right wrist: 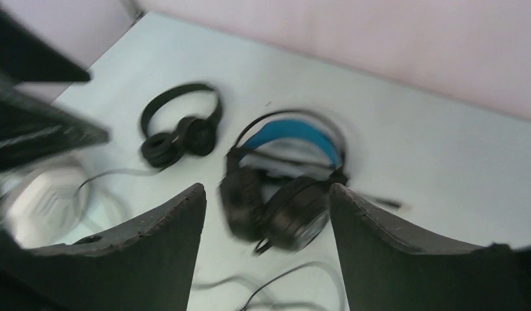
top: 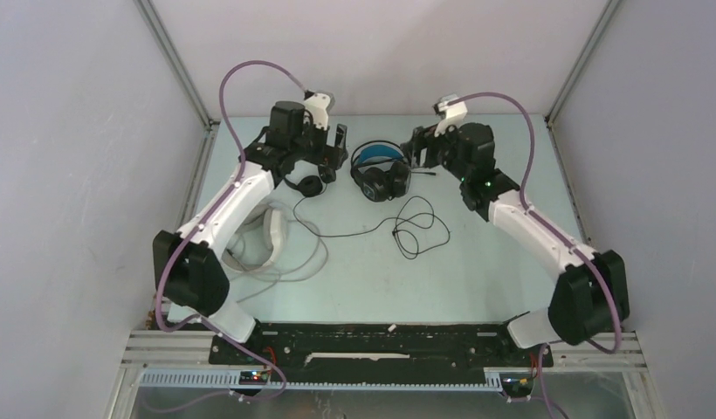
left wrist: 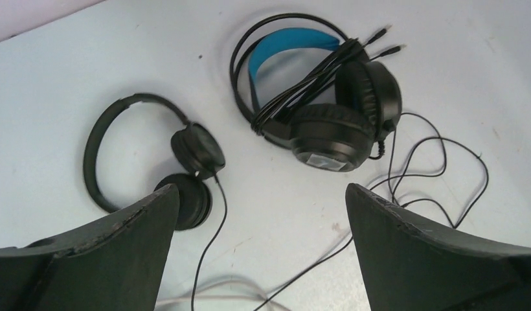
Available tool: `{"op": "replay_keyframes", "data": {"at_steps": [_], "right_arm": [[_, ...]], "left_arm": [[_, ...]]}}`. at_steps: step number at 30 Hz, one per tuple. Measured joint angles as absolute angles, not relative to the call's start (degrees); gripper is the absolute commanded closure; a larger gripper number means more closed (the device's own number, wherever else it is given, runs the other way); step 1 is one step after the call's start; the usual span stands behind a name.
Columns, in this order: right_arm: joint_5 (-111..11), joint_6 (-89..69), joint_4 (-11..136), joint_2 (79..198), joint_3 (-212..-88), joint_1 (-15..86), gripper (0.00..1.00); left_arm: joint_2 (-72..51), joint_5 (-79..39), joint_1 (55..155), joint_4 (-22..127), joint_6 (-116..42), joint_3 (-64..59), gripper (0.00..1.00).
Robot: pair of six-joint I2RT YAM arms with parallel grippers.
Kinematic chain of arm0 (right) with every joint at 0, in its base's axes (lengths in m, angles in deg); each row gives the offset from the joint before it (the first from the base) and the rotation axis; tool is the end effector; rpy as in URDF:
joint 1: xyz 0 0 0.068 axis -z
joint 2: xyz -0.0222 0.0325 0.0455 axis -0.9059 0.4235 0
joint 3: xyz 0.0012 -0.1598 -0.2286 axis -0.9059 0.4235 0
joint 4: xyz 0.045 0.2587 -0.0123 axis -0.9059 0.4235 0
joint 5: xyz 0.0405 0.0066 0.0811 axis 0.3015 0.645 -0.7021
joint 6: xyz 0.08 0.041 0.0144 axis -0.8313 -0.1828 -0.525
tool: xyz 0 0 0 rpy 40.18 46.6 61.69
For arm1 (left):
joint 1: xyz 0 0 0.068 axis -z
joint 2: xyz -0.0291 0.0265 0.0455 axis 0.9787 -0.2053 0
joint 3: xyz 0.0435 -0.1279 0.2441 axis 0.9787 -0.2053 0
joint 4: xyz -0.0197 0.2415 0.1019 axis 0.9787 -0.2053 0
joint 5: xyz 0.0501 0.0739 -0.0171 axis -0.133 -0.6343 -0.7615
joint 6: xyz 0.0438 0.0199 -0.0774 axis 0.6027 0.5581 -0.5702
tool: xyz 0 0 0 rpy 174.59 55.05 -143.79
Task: Wrap the headphones
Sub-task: Place the headphones at the center of the board.
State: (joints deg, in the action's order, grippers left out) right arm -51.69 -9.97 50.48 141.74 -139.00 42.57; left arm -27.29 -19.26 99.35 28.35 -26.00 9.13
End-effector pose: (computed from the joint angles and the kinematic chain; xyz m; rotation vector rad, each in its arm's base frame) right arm 0.3625 0.1633 0.3369 -0.3521 1.6965 0.5157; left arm 0.3820 -0.1619 0.3304 0.4801 2.0598 -0.3911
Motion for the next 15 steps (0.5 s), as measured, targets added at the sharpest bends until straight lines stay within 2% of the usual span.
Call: {"op": "replay_keyframes", "data": {"at_steps": [3,4,5,15], "right_arm": [[-49.6,-11.8,59.2,137.0,-138.5,37.1,0.18],[-49.1,-12.1,61.1,135.8,-138.4,35.6,0.08],[-48.4,-12.5,63.3,134.2,-138.2,33.8,0.01],[-44.5,-14.7,71.8,126.3,-134.2,22.2,0.00]], "left_arm": [[-25.8,-22.4,99.3,27.0,-26.0,8.7,0.00],[-25.8,-23.7,99.3,27.0,-26.0,8.7,0.00],[-25.8,-24.9,99.1,26.9,-26.1,8.7,0.00],[-34.8,-34.8,93.9,25.6,-32.3,13.0,0.01]]}}
